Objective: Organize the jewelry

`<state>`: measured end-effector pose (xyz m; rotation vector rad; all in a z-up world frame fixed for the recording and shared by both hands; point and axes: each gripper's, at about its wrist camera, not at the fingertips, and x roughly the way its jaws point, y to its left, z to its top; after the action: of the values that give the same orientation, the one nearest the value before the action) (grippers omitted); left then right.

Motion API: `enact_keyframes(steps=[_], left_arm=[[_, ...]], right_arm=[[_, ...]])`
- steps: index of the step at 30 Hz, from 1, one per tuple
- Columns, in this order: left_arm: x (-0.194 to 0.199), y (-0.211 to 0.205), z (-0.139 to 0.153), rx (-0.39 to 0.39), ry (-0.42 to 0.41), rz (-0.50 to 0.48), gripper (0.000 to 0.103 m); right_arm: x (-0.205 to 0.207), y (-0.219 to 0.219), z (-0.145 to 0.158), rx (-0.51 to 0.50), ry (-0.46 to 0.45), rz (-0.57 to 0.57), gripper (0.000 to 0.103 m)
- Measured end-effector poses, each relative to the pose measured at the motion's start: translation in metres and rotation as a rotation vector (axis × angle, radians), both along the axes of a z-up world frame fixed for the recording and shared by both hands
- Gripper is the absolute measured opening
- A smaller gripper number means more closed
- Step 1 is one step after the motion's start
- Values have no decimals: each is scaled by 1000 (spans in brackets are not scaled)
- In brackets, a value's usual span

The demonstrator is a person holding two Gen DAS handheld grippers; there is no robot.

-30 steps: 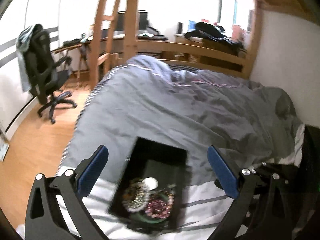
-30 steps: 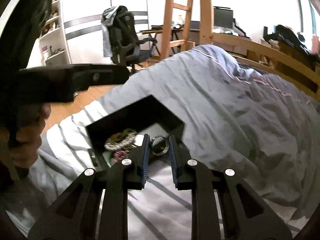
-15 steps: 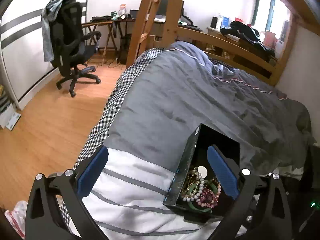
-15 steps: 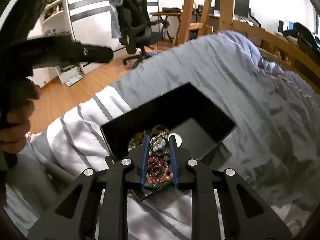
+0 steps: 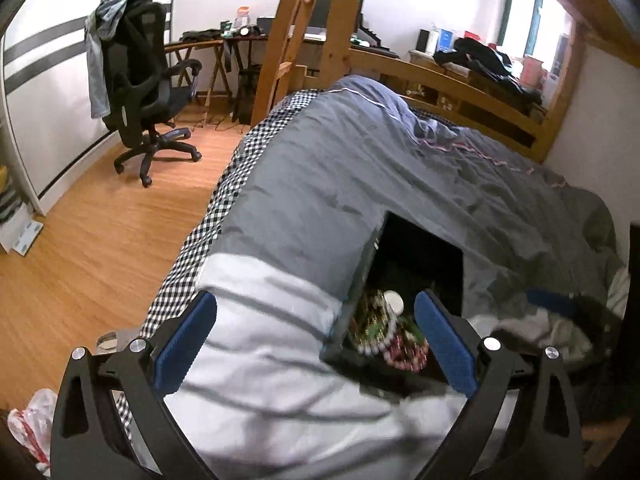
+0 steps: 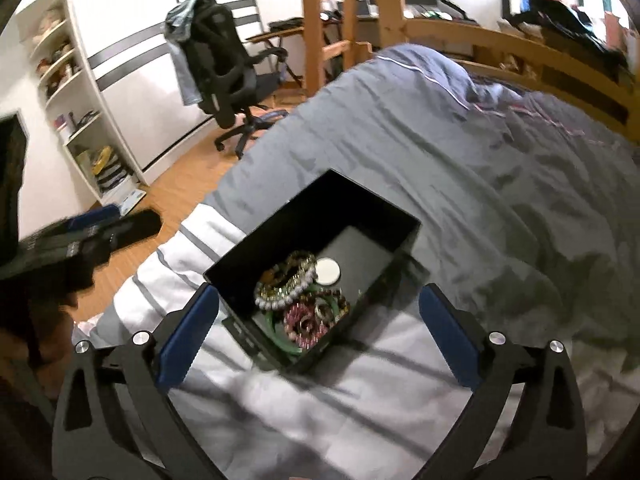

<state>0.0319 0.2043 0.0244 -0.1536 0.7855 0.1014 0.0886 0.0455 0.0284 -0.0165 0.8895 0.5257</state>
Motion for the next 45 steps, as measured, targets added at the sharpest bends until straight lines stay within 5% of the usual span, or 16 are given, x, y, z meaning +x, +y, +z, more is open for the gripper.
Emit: enact_keyframes(steps=[10,17,45], left_arm=[[-54,-42,11,114,-45,-36,97],[-57,-60,8,181,-65,-44,97],[-54,-71,4,220,-66,-89,97]], right_arm=[[-52,-26,40,-42,8,-25,99],[-77,-43,55,-90,-41,-27,99],[-89,-52,57,-120,-61,-17,99]])
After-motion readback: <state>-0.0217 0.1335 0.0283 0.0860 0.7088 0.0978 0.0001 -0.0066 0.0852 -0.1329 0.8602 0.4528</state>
